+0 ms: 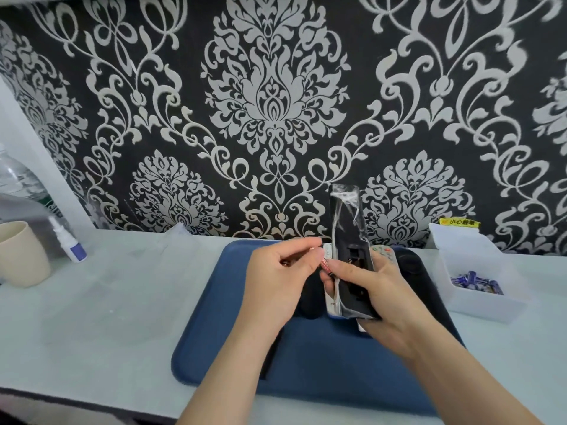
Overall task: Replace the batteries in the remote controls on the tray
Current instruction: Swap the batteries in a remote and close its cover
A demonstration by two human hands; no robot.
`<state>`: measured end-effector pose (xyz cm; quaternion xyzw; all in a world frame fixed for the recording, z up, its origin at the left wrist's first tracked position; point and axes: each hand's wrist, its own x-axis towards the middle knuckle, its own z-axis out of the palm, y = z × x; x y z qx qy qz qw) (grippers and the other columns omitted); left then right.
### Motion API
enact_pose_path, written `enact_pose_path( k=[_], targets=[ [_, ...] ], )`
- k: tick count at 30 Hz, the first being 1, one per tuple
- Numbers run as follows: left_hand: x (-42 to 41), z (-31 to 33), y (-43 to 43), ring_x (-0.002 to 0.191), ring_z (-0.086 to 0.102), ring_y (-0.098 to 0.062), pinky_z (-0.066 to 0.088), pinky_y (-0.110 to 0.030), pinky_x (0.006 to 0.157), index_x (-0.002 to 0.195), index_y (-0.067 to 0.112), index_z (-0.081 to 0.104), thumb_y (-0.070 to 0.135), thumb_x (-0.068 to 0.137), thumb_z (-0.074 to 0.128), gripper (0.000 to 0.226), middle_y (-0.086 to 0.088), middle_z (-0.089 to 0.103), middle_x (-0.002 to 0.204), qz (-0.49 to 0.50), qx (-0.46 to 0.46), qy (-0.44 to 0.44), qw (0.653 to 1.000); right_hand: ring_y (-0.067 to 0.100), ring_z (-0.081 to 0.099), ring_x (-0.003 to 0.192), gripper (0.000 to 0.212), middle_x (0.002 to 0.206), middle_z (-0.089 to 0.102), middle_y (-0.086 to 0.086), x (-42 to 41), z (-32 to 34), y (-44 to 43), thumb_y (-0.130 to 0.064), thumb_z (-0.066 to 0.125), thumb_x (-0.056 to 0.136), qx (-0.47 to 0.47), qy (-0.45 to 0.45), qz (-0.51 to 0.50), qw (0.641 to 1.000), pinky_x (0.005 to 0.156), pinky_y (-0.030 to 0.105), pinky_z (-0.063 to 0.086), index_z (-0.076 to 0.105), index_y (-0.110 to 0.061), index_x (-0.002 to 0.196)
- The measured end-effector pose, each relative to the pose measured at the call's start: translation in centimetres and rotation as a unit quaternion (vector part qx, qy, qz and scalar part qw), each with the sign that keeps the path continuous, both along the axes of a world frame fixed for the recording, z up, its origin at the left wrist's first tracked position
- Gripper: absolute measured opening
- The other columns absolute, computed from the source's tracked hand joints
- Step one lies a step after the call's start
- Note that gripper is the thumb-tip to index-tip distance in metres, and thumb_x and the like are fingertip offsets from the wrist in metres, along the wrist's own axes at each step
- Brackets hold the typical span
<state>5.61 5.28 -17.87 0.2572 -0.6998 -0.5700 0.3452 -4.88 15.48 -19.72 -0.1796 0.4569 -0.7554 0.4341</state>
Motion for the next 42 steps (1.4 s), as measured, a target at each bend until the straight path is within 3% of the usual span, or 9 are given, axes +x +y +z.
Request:
enact_pose_path(
  k=[6,9,14,16,24,28,31,34,42],
  targets=[
    [-0.7,-0.1,0.7,0.074,0.066,0.001,0.045,-0.008,0.068,0.09,0.027,0.072,0.015,0.078,0.076,0.017,0.012,0.074,0.079,0.014,-0.032,-0.004,0.999,0.016,0.068,0.07,0.043,0.091,0.071,0.012,0.1,0.0,0.1,-0.007,0.073,0.076,-0.001,0.006,-0.03,1.0,0.06,0.026,0.055,0.062,-0.001,0.117],
    [-0.6,0.2,0.7,0.075,0.068,-0.003,0.048,-0.011,0.067,0.088,0.023,0.076,0.009,0.078,0.076,0.017,0.007,0.075,0.078,0.026,0.011,0.044,0.999,0.019,0.067,0.07,0.034,0.085,0.07,0.01,0.3,0.0,-0.1,-0.03,0.064,0.09,0.02,-0.013,-0.026,0.999,0.066,0.034,0.054,0.066,-0.006,0.113],
    [-0.5,0.1,1.2,0.073,0.069,-0.012,0.053,-0.023,0.07,0.09,0.021,0.073,0.013,0.079,0.075,0.014,-0.001,0.076,0.083,-0.028,0.074,0.069,0.995,0.016,0.069,0.076,0.057,0.089,0.074,0.003,0.4,0.0,-0.2,-0.062,0.036,0.095,0.022,-0.041,-0.001,0.999,0.071,0.036,0.051,0.073,-0.02,0.11],
    [-0.5,0.1,1.5,0.068,0.069,-0.011,0.051,-0.018,0.063,0.089,0.017,0.071,0.008,0.08,0.075,0.013,-0.002,0.075,0.077,-0.031,0.048,0.066,0.996,0.019,0.07,0.085,0.062,0.097,0.074,0.005,0.6,-0.2,-0.3,-0.065,0.032,0.095,0.023,-0.024,0.005,0.999,0.074,0.038,0.052,0.071,-0.022,0.113],
    [-0.3,0.2,2.0,0.068,0.068,-0.009,0.053,-0.018,0.066,0.08,0.019,0.072,0.003,0.075,0.077,0.018,0.003,0.074,0.073,-0.06,-0.035,0.04,0.997,0.027,0.07,0.1,0.062,0.108,0.074,0.011,0.7,-0.5,-0.2,-0.067,0.037,0.092,0.045,-0.002,-0.016,0.999,0.081,0.042,0.052,0.072,-0.02,0.11],
    [-0.7,-0.5,1.9,0.053,0.043,-0.005,0.039,-0.014,0.056,0.076,0.03,0.072,0.013,0.072,0.081,0.02,0.016,0.059,0.058,-0.028,-0.107,0.012,0.994,0.029,0.071,0.096,0.062,0.104,0.074,0.015,0.9,-0.3,-0.1,-0.066,0.038,0.093,0.036,-0.001,-0.018,0.999,0.085,0.049,0.052,0.074,-0.016,0.103],
    [-0.9,-0.6,1.8,0.055,0.045,-0.002,0.034,-0.009,0.057,0.081,0.028,0.072,0.015,0.07,0.082,0.019,0.016,0.062,0.076,-0.025,-0.218,0.002,0.976,0.028,0.07,0.092,0.061,0.106,0.073,0.015,1.0,-0.3,-0.1,-0.065,0.037,0.094,0.024,-0.01,-0.015,1.0,0.073,0.041,0.054,0.074,-0.017,0.103],
    [-1.0,-1.0,1.7,0.062,0.051,-0.007,0.037,-0.009,0.058,0.09,0.02,0.075,0.026,0.072,0.081,0.019,0.012,0.056,0.09,-0.016,-0.303,-0.007,0.953,0.029,0.07,0.098,0.064,0.112,0.072,0.015,0.9,0.0,0.0,-0.065,0.034,0.095,0.014,-0.023,-0.009,1.0,0.075,0.039,0.056,0.07,-0.016,0.113],
    [-0.9,-1.7,1.1,0.072,0.052,-0.009,0.048,-0.03,0.061,0.097,0.026,0.074,0.049,0.08,0.062,0.03,0.015,0.051,0.094,-0.012,-0.406,-0.04,0.913,0.027,0.069,0.091,0.067,0.103,0.072,0.012,1.0,-0.2,-0.2,-0.069,0.034,0.093,0.036,-0.027,-0.032,0.998,0.066,0.034,0.055,0.07,-0.017,0.114]
  ],
)
